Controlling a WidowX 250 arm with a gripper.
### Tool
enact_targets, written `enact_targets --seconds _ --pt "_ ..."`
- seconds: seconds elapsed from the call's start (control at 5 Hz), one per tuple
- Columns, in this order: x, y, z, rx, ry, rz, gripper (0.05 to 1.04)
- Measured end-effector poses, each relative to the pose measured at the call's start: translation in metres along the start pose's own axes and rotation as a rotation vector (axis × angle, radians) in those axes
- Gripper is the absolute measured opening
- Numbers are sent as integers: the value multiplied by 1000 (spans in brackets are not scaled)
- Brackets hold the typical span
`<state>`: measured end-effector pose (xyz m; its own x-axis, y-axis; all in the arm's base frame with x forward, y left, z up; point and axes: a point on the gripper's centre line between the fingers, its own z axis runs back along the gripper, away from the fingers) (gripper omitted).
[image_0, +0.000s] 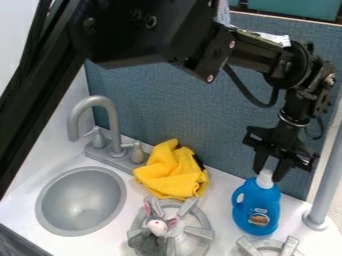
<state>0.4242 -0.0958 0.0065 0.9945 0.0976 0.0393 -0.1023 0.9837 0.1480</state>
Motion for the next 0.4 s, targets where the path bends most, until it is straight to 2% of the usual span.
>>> enact_targets --seconds 0.2,0.4 --pt "-4 2 0 0 3 -1 474" --pt "-8 5 -6 -38 36 26 783"
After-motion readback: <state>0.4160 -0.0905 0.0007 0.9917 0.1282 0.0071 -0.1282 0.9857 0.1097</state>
